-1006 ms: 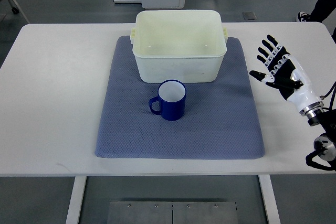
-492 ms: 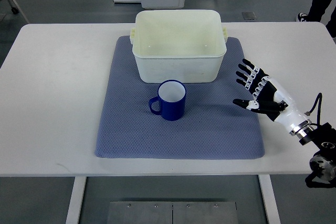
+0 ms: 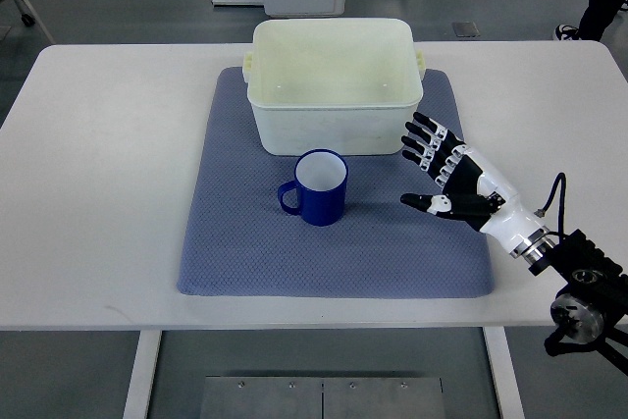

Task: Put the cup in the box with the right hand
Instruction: 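Move the open right hand toward the blue mug's side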

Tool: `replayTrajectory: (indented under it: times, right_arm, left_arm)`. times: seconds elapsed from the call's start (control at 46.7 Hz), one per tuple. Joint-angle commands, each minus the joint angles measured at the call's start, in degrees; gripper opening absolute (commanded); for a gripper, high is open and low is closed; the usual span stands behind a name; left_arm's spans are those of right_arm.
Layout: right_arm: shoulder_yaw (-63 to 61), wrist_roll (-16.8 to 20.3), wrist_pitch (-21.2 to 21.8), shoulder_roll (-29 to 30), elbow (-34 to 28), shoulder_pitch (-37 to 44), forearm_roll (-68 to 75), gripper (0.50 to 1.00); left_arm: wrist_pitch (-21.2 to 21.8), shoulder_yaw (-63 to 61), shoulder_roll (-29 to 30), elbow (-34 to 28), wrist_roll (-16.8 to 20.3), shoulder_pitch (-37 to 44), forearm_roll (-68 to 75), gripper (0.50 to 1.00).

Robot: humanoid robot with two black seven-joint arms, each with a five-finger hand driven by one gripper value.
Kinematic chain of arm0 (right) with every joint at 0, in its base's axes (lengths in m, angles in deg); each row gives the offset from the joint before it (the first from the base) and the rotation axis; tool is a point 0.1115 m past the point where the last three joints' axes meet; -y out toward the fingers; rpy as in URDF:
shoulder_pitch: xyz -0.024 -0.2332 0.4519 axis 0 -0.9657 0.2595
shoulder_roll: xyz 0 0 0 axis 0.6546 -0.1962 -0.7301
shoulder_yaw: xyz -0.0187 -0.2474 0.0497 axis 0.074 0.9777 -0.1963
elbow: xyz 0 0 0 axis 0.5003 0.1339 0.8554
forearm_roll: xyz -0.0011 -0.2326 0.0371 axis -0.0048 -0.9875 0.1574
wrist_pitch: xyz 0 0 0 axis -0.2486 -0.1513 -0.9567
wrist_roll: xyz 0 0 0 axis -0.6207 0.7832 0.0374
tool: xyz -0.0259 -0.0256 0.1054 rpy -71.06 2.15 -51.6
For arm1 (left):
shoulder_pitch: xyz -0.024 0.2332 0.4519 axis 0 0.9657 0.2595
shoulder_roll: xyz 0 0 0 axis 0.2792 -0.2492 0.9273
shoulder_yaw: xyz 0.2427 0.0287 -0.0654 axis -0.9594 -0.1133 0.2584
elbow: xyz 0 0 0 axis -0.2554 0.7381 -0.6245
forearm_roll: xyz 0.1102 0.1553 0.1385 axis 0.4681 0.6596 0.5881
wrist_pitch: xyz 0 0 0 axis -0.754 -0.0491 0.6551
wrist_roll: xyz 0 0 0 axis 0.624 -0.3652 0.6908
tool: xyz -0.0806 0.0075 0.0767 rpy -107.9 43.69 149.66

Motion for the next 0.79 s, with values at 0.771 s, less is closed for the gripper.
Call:
replayTrajectory:
  times: [0.771]
  right_arm:
    - [6.40,0.00,-9.21,10.45,5.13,5.44,-0.37,0.998]
  left_arm:
    - [0.00,0.00,0.00,-0.07,0.00,0.00,0.00,1.000]
